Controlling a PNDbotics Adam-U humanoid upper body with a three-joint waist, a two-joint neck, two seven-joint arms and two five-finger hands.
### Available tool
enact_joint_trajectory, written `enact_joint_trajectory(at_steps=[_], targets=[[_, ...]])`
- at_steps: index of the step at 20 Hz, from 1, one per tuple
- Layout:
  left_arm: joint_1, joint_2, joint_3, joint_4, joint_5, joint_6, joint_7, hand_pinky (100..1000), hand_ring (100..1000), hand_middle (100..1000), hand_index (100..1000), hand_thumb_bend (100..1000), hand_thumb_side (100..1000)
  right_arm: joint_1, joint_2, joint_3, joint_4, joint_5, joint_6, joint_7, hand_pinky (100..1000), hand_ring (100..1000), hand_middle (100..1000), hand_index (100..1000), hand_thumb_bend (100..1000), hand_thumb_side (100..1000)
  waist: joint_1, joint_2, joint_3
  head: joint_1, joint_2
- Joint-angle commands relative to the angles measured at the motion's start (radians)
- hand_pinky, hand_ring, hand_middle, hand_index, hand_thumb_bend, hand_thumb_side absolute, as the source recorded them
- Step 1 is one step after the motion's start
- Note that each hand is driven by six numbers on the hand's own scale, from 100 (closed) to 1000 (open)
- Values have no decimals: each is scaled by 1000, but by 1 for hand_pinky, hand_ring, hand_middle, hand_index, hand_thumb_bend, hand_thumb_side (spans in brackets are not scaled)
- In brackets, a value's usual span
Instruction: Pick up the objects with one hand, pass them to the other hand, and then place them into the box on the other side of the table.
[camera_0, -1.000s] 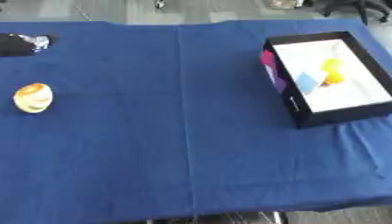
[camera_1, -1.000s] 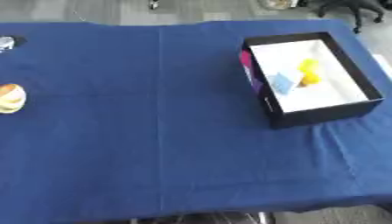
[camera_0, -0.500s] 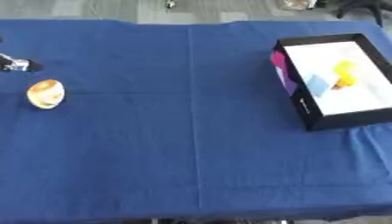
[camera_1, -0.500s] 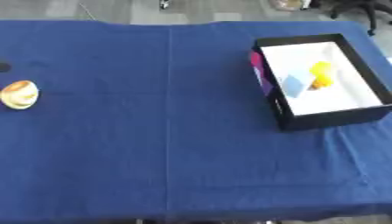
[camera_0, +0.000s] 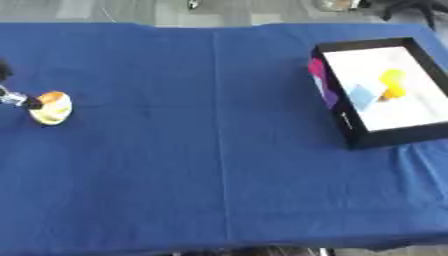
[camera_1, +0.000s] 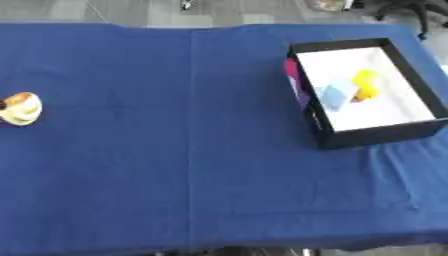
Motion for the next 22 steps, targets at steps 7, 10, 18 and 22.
enact_joint_trajectory(at_steps=[7, 10, 18, 22], targets=[[-20, 15, 14, 37, -39, -41, 75, 792, 766, 701, 767, 790, 101, -4, -16, -2, 4, 24, -10, 14, 809, 1000, 1000, 1000, 100, 470, 3, -6, -4, 5, -2], [-19, 8, 12, 46, -25, -73, 120, 790, 760, 697, 763, 768, 100, -3, -9, -2, 8, 28, -9, 18, 811, 1000, 1000, 1000, 100, 470, 1, -4, -4, 5, -2], [-16, -28, 13, 105, -30, -113, 147, 786, 757, 694, 754, 708, 100, -6, 4, 1, 15, 37, -7, 27, 814, 1000, 1000, 1000, 100, 463, -5, 2, -13, 13, -2], [-6, -39, 24, 119, -39, -119, 196, 775, 739, 676, 736, 622, 100, -6, 9, -1, 19, 41, -8, 31, 815, 1000, 1000, 1000, 100, 462, -6, 8, -19, 16, -2]])
